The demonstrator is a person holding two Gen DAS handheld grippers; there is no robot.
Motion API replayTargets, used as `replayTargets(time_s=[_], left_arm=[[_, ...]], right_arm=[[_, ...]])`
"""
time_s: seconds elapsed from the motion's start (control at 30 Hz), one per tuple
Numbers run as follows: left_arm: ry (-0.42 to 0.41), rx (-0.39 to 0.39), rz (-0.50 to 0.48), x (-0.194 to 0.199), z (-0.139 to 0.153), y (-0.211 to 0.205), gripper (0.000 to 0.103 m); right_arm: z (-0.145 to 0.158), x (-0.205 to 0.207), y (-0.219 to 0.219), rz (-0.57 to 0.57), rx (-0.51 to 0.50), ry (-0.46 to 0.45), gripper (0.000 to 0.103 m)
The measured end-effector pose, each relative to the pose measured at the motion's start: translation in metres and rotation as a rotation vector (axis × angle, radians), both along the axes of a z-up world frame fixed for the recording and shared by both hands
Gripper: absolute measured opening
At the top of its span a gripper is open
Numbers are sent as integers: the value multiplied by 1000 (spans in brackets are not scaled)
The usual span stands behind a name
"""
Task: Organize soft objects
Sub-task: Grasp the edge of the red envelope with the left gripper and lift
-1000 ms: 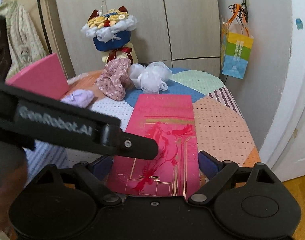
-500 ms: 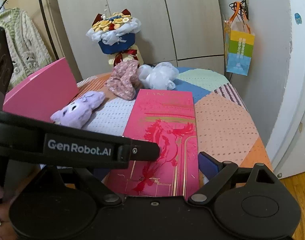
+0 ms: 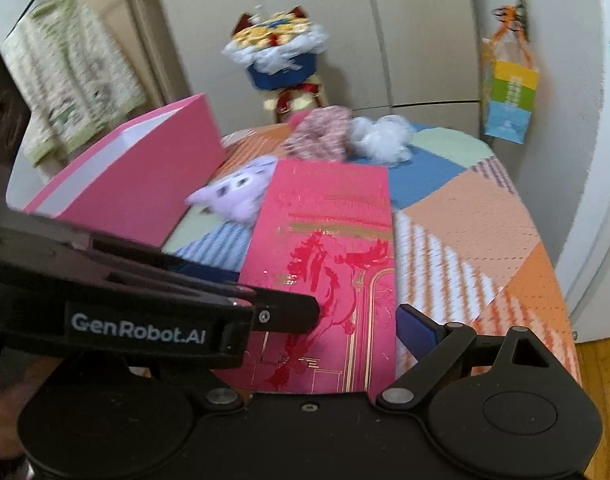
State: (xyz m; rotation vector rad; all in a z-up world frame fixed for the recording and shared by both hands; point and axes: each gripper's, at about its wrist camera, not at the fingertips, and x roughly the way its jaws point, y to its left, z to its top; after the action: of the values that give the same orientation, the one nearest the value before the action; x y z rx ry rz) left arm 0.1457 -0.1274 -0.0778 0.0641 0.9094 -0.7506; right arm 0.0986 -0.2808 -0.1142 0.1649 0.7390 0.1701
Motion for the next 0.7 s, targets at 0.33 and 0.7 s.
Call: replayTargets(time_s=[0.33, 0.7], left_arm=[[-49, -54, 23, -52, 30, 55, 39], [-172, -91, 115, -65, 78, 131, 38]], right_arm=[[38, -40, 48, 137, -114, -17, 94], [87, -43, 106, 276, -152, -157, 94]])
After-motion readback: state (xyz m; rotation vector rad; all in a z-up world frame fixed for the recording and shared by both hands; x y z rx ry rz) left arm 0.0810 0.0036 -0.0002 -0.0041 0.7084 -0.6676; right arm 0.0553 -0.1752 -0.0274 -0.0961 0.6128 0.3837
